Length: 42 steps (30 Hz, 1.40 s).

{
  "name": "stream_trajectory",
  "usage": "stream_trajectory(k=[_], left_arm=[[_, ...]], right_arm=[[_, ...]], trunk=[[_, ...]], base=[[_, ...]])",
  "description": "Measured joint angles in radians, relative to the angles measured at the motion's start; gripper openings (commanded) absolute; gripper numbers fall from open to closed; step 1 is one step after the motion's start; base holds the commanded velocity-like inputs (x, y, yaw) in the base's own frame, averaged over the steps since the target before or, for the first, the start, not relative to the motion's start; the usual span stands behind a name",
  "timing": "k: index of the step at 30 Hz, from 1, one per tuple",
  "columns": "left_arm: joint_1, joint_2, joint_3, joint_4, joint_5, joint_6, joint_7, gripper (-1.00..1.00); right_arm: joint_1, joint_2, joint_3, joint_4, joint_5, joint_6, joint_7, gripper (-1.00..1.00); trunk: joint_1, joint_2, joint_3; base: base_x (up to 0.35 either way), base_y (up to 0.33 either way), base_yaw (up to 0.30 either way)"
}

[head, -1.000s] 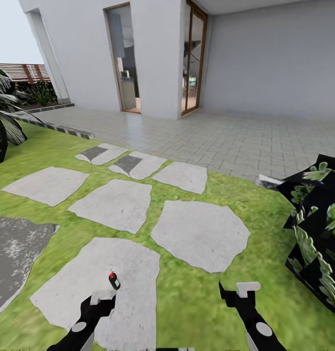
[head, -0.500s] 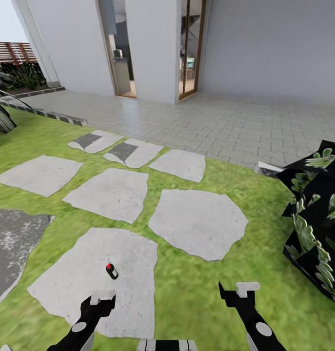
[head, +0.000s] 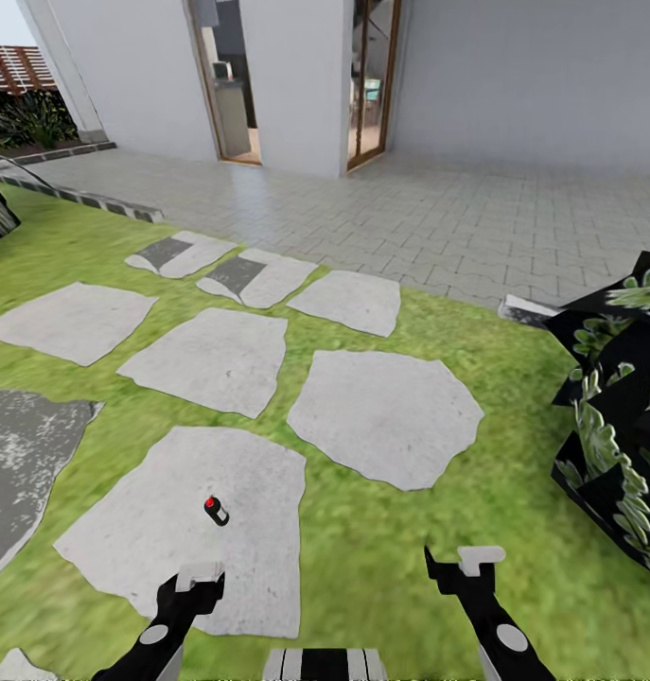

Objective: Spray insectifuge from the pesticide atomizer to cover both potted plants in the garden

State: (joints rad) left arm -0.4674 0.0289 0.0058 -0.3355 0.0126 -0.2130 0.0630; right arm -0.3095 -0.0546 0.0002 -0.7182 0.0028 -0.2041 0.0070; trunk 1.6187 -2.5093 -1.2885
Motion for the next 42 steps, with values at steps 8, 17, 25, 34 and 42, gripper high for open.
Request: stream_trajectory(k=[8,17,25,34,42], left_arm=[[0.001,-0.001,0.0,0.0,0.0,-0.005,-0.001,1.0],[0.002,-0.003,0.0,0.0,0.0,-0.005,-0.002,1.0],[0.0,-0.004,-0.001,-0.001,0.0,-0.005,-0.002,1.0],[0.001,-0.004,0.0,0.0,0.0,-0.006,-0.002,1.0],[0.0,-0.004,0.0,0.0,0.0,-0.006,-0.002,1.0]], right_arm=[[0.0,0.0,-0.001,0.001,0.0,0.0,0.0,1.0],[0.0,0.0,-0.001,0.0,0.0,0.0,0.0,1.0],[0.0,0.0,0.0,0.0,0.0,0.0,0.0,1.0],[0.0,0.0,0.0,0.0,0.0,0.0,0.0,1.0],[0.0,0.001,0.0,0.0,0.0,0.0,0.0,1.0]], trunk=[[0.002,-0.001,-0.016],[0.001,-0.001,-0.016],[0.002,-0.001,-0.016],[0.002,-0.001,-0.016],[0.001,-0.001,-0.016]], base=[[0.0,0.0,0.0],[0.087,0.0,0.0],[0.028,0.0,0.0],[0.174,0.0,0.0],[0.108,0.0,0.0]])
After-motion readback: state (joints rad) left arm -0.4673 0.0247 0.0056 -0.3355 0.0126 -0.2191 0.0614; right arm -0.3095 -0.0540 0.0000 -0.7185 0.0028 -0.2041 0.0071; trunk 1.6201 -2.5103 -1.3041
